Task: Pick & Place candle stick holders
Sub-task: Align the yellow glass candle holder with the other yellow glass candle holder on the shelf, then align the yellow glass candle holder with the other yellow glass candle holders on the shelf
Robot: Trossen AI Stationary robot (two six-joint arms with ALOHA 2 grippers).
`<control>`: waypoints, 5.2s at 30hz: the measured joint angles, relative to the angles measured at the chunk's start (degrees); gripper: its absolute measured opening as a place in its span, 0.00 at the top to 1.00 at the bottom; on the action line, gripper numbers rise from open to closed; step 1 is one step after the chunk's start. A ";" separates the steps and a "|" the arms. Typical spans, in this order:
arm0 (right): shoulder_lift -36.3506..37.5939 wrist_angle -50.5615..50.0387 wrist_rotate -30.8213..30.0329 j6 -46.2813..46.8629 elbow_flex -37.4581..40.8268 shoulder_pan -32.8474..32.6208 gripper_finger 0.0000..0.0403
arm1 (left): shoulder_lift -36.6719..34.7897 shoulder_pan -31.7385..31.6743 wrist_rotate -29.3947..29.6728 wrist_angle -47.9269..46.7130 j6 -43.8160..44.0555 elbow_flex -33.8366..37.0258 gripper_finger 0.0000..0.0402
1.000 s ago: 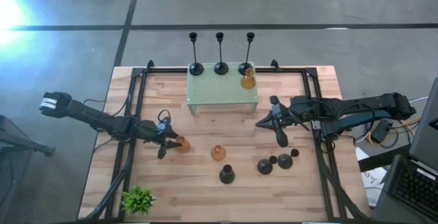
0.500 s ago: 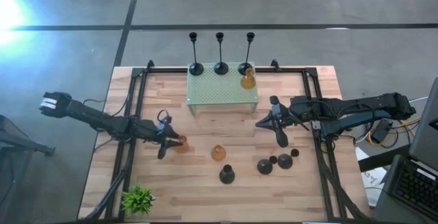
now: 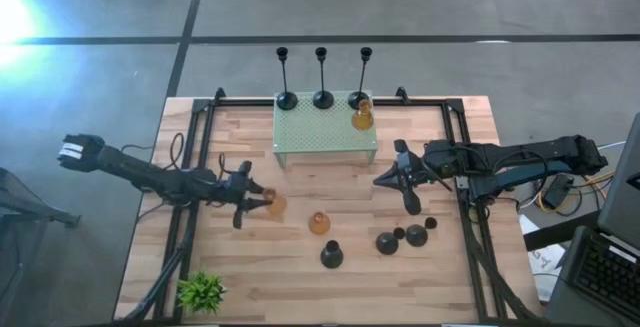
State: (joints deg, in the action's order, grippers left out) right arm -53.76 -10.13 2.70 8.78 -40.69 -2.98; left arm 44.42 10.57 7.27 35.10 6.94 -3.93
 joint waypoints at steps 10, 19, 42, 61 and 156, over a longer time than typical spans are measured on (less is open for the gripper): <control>-0.02 0.11 -2.94 -0.02 0.00 0.02 0.98 | 3.45 -5.88 7.92 -5.63 0.37 -11.33 0.74; -0.02 0.00 -2.93 -1.36 0.00 0.02 0.98 | 13.07 -17.35 7.84 -14.28 -2.59 -26.43 0.74; -0.02 -1.54 -2.82 -2.60 0.00 0.00 0.98 | 36.05 -36.51 1.68 -10.04 -2.33 -39.23 0.74; -0.02 -2.05 -2.78 -2.49 0.04 0.00 0.98 | 34.60 -36.76 1.77 -10.92 -3.58 -38.94 0.69; 0.13 -7.96 -2.30 1.18 0.24 0.00 0.98 | -12.68 -24.61 -7.37 -32.61 6.58 3.31 0.46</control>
State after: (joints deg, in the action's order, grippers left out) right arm -53.63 -18.09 0.40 9.96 -40.45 -2.98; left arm 31.75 -14.04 -0.10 2.49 13.52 -0.62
